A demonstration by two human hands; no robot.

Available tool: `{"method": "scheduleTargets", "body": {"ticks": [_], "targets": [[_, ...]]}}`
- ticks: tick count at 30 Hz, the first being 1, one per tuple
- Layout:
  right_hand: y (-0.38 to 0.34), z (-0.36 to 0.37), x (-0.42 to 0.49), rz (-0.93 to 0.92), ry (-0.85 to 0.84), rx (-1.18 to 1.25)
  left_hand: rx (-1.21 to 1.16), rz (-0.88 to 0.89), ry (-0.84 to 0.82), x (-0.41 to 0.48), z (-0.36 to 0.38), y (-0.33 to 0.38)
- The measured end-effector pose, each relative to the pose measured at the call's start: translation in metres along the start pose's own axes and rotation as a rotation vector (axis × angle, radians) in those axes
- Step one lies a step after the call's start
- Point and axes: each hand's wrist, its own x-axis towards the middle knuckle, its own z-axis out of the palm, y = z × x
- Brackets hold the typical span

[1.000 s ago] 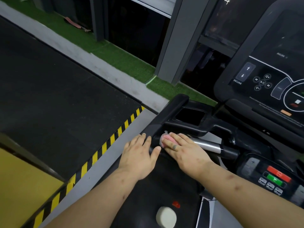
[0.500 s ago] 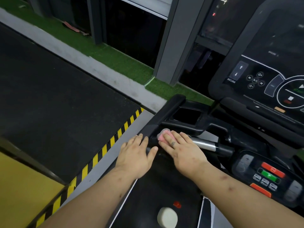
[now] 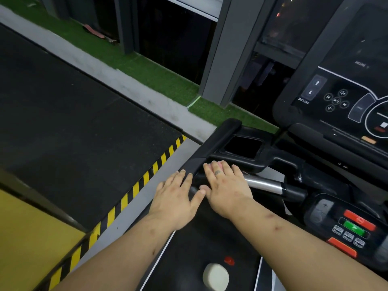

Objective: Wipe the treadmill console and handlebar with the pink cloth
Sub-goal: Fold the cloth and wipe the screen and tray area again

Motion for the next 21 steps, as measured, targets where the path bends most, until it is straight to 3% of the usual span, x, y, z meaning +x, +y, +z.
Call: {"method": "scheduleTargets", "body": {"ticks": [12, 21], "targets": [[0.029, -0.003, -0.044, 0.111, 0.033, 0.036, -0.019, 0.019, -0.039, 0.000, -0.003, -0.003], [-0.028, -0.001, 0.004, 0.052, -0.045, -0.018, -0.056, 0.021, -0.043, 0.001, -0.003, -0.004]]}}
